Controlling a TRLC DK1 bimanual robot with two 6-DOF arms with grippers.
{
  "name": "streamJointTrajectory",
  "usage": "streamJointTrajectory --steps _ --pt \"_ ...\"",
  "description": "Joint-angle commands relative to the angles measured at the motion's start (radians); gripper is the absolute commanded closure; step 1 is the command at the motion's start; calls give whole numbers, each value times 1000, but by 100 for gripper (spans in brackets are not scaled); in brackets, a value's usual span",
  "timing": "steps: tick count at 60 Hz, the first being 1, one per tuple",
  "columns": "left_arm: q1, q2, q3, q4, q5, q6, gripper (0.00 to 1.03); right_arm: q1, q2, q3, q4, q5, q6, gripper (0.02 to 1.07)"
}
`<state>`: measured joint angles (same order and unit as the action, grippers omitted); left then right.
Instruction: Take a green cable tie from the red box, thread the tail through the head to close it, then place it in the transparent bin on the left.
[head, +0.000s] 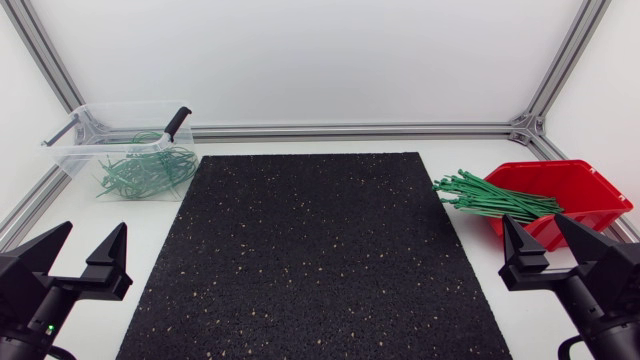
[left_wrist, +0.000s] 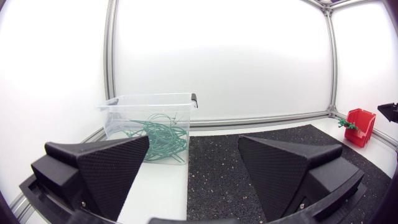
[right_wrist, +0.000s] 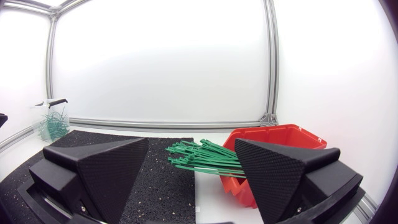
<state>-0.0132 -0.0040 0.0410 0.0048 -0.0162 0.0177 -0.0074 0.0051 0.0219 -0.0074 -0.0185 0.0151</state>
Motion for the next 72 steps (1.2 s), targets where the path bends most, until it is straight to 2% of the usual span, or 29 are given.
streamJointTrajectory --steps 1,27,50,72 --pt "7 -8 -38 -20 -1 -30 3 0 -11 -22 1 5 -6 5" --pt "5 -8 -38 -20 -1 -30 3 -9 -13 -8 11 6 -9 5" --pt "5 -8 -38 -20 -1 -30 3 -8 -5 142 -43 3 -20 5" --pt "4 -8 -38 -20 -1 -30 3 -11 257 395 -80 29 -17 6"
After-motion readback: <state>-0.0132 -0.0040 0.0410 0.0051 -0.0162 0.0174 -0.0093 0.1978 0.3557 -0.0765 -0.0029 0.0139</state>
